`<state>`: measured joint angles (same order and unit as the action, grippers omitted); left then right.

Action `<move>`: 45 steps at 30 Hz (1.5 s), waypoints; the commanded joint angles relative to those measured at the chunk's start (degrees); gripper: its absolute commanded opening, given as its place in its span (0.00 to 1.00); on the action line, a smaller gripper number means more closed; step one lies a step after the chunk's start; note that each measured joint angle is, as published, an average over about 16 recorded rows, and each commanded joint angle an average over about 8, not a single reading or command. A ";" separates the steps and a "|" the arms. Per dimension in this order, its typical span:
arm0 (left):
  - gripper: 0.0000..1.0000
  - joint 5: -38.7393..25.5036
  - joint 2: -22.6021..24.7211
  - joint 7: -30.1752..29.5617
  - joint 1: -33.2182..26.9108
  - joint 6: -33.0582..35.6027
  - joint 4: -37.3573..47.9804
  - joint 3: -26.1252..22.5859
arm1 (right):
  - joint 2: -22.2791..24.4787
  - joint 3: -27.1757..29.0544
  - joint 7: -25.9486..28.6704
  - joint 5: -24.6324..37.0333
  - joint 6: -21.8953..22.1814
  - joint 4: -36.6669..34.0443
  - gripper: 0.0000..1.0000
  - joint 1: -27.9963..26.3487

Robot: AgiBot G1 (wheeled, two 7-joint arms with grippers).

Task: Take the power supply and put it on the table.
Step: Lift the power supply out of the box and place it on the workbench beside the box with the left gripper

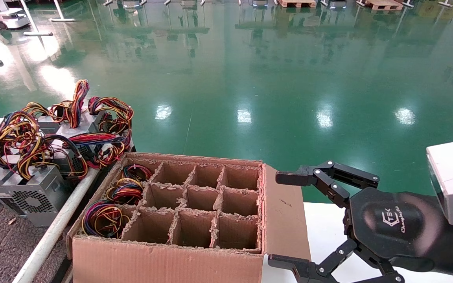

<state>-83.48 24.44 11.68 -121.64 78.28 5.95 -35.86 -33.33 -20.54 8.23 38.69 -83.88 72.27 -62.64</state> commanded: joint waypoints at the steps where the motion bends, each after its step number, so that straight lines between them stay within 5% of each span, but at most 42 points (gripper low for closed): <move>1: 0.00 0.38 0.40 0.43 1.19 -0.66 0.13 0.33 | 0.00 0.00 0.00 0.00 0.00 0.00 1.00 0.00; 20: 0.00 3.03 1.89 0.81 9.20 -2.55 -1.21 2.68 | 0.00 -0.01 -0.01 -0.01 0.00 0.00 1.00 0.00; 21: 0.06 3.07 1.89 0.83 9.44 -2.69 -1.33 2.71 | 0.00 -0.01 -0.01 -0.01 0.00 0.00 1.00 0.00; 28: 0.93 3.43 1.96 1.11 10.78 -3.70 -1.93 2.94 | 0.01 -0.01 -0.01 -0.02 0.02 -0.01 1.00 0.01; 29: 1.00 3.48 1.97 1.14 10.90 -3.80 -1.98 2.97 | 0.01 -0.01 -0.01 -0.02 0.02 -0.02 1.00 0.01; 45: 1.00 3.30 1.90 1.08 10.35 -3.47 -1.85 2.85 | 0.01 -0.01 -0.01 -0.02 0.02 -0.02 1.00 0.01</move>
<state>-80.17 26.34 12.77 -111.27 74.81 4.09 -33.01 -33.32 -20.54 8.22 38.67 -83.87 72.25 -62.63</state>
